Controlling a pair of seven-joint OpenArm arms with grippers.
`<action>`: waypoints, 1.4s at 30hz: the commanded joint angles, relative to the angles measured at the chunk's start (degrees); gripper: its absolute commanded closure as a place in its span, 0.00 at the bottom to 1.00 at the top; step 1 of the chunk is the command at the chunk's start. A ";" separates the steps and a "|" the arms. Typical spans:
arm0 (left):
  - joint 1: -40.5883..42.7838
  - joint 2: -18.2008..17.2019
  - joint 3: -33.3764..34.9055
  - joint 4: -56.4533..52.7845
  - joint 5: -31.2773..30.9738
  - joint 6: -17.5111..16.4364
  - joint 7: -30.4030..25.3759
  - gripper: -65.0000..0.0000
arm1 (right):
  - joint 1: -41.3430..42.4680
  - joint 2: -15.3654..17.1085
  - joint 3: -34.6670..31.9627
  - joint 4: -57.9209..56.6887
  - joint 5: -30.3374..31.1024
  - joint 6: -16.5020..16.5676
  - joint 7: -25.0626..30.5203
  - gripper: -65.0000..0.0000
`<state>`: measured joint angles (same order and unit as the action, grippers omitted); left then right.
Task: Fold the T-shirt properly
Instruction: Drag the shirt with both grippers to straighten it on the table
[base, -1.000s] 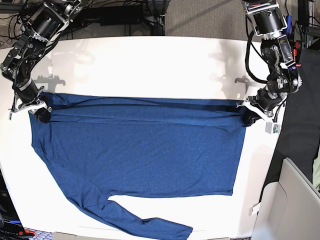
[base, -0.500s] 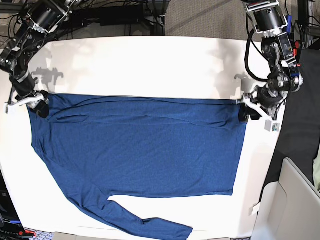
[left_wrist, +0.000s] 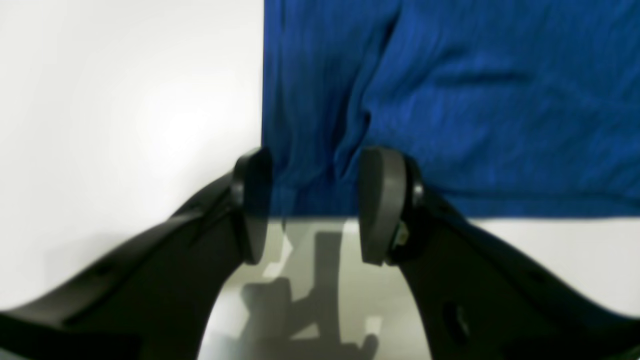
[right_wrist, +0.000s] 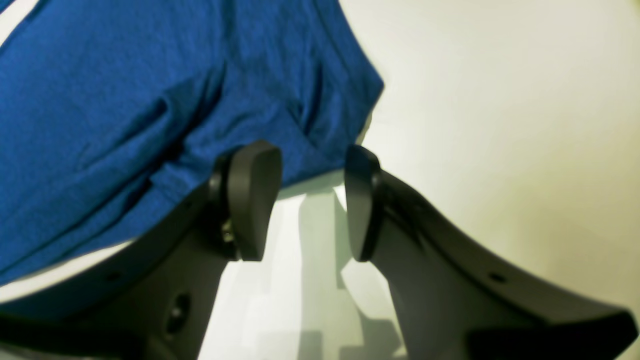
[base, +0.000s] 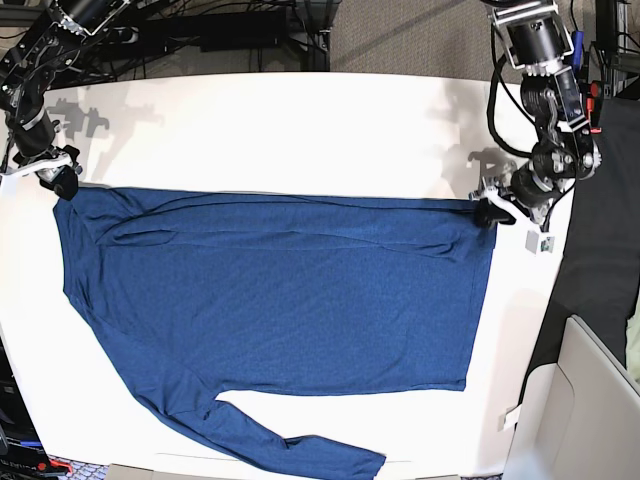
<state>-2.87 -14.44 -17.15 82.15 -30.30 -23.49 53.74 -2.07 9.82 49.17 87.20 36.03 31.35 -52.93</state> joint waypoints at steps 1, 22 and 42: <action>-1.21 -0.73 -0.13 -0.17 -0.51 -0.12 -0.86 0.57 | 0.61 1.12 0.28 1.02 1.29 0.51 1.45 0.60; -2.71 -0.55 0.05 -7.73 -0.68 -0.47 -0.86 0.82 | 2.46 0.86 0.02 -1.79 1.20 0.25 1.45 0.60; -2.97 -0.64 0.05 -7.56 -0.68 -0.47 2.48 0.97 | 10.55 0.94 -2.44 -14.54 1.20 -7.13 1.37 0.82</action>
<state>-5.89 -14.74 -17.26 74.39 -32.21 -24.08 53.36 7.79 10.13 46.94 72.20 37.45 24.10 -50.68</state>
